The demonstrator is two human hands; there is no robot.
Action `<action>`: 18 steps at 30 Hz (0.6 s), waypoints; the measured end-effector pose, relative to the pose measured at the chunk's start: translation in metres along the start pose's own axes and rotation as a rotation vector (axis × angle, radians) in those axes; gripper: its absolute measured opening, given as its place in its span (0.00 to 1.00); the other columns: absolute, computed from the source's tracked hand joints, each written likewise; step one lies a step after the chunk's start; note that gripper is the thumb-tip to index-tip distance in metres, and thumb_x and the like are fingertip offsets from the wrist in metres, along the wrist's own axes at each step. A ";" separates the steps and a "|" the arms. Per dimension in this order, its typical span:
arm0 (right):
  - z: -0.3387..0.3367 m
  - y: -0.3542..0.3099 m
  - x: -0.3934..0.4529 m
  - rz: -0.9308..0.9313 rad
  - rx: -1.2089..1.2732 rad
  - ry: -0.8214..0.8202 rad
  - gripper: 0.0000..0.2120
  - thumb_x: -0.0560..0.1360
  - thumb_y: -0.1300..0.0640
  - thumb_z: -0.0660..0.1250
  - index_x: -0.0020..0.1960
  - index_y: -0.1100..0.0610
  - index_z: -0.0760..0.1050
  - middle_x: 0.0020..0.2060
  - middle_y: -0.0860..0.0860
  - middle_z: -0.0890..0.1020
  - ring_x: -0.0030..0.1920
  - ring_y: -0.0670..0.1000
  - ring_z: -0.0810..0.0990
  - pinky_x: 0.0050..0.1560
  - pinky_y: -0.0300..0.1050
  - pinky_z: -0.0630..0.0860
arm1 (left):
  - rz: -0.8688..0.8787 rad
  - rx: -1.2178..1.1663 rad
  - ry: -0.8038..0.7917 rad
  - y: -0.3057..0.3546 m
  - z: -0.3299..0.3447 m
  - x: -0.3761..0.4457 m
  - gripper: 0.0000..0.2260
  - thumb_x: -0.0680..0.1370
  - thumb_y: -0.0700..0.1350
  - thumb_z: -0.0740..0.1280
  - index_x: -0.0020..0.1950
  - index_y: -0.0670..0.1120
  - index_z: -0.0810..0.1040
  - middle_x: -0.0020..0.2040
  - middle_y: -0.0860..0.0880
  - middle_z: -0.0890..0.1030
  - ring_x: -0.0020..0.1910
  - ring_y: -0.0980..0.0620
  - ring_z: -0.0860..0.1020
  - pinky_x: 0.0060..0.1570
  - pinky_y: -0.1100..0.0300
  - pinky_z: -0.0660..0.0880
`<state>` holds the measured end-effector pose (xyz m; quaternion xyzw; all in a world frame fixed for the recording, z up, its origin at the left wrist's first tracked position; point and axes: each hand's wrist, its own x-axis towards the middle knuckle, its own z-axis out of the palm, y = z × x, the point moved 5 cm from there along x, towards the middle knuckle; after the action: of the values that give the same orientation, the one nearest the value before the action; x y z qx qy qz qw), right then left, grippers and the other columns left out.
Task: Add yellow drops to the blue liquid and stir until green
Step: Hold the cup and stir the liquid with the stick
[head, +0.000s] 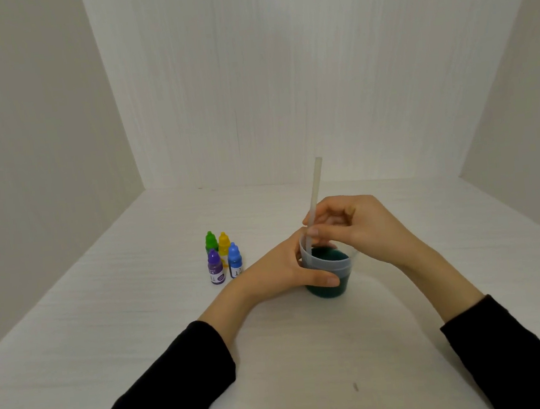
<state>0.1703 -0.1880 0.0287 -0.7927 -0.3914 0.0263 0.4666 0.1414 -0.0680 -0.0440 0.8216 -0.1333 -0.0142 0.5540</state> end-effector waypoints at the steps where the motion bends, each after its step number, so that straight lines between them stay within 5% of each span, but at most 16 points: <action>1: 0.000 0.000 0.001 0.000 -0.027 0.024 0.05 0.72 0.58 0.71 0.46 0.50 0.81 0.40 0.48 0.85 0.43 0.46 0.84 0.51 0.44 0.80 | -0.003 -0.003 0.007 -0.001 0.000 0.000 0.29 0.69 0.47 0.77 0.61 0.68 0.69 0.58 0.66 0.78 0.60 0.66 0.75 0.55 0.71 0.72; 6: -0.002 0.002 0.005 -0.011 -0.161 0.114 0.04 0.74 0.56 0.70 0.47 0.48 0.79 0.42 0.46 0.84 0.45 0.43 0.82 0.49 0.34 0.77 | -0.016 -0.012 -0.006 -0.006 0.001 0.003 0.34 0.67 0.51 0.76 0.70 0.55 0.67 0.65 0.57 0.76 0.64 0.59 0.74 0.63 0.61 0.72; 13: -0.021 0.007 0.003 -0.006 -0.296 0.146 0.07 0.74 0.58 0.69 0.47 0.47 0.79 0.41 0.43 0.82 0.44 0.41 0.80 0.45 0.28 0.72 | -0.038 -0.011 -0.006 -0.006 0.001 0.002 0.27 0.67 0.49 0.77 0.63 0.57 0.71 0.56 0.63 0.79 0.58 0.63 0.76 0.57 0.65 0.75; 18: -0.027 0.001 -0.003 -0.041 -0.300 0.100 0.12 0.71 0.61 0.71 0.40 0.43 0.77 0.37 0.41 0.82 0.40 0.40 0.80 0.43 0.29 0.75 | -0.045 -0.005 0.012 -0.009 -0.001 0.003 0.32 0.65 0.50 0.77 0.66 0.54 0.69 0.62 0.56 0.77 0.63 0.57 0.75 0.62 0.59 0.73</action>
<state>0.1804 -0.2097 0.0422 -0.8458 -0.3832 -0.0814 0.3622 0.1467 -0.0650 -0.0515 0.8231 -0.1113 -0.0220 0.5565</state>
